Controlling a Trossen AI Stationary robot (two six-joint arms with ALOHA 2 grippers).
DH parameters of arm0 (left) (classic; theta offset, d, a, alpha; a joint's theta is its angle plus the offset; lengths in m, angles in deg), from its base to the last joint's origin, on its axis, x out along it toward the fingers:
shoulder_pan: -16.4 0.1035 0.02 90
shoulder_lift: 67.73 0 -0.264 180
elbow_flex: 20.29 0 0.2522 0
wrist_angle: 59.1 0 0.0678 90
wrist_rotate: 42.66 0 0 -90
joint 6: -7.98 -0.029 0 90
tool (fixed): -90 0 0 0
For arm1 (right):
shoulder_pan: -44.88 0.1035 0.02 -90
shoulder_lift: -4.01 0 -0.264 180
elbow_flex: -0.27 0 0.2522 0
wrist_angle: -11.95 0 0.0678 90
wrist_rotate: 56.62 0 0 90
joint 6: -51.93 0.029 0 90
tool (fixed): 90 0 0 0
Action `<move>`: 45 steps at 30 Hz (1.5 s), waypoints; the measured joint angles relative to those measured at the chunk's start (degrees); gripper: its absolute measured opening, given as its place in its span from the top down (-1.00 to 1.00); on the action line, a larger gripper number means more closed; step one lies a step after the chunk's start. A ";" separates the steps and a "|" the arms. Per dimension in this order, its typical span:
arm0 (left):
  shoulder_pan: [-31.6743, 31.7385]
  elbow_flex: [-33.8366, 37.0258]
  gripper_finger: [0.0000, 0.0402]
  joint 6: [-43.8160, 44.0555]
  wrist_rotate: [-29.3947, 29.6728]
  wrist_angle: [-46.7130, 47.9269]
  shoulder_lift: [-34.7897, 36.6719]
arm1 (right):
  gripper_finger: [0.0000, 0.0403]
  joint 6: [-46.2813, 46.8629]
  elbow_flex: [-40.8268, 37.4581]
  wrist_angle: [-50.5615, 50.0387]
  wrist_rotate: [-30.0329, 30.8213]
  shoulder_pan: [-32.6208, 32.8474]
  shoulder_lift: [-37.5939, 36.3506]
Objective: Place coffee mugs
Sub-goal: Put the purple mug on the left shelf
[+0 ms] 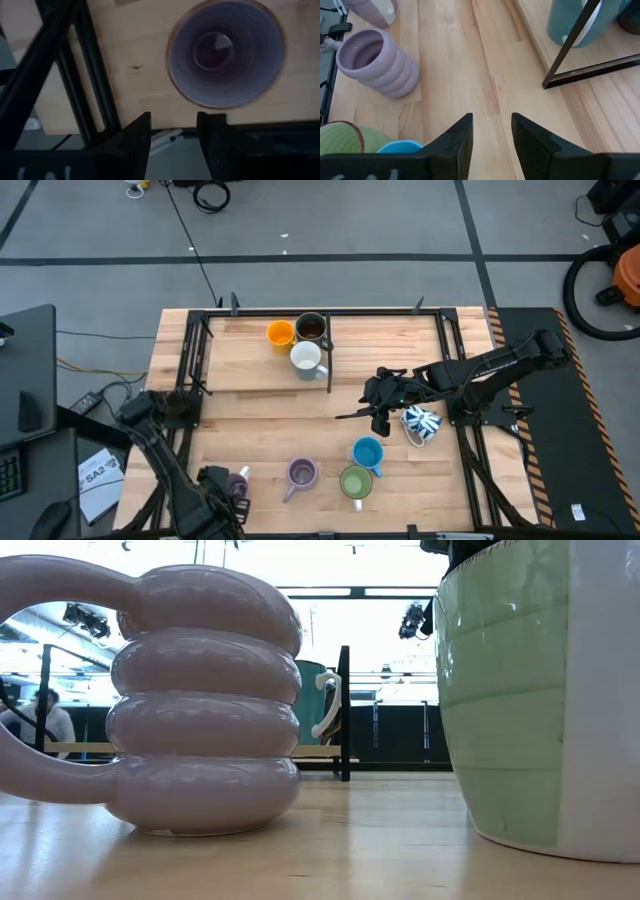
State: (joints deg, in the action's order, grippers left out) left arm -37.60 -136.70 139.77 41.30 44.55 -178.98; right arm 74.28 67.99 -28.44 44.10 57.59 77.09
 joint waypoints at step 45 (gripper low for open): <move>1.57 15.05 0.47 -2.55 2.99 -10.28 -1.19 | 0.30 0.00 0.00 0.00 0.02 0.11 0.00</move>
State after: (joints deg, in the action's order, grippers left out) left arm -36.03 -121.65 137.22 44.29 34.27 -180.17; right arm 74.28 67.99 -28.44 44.12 57.70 77.09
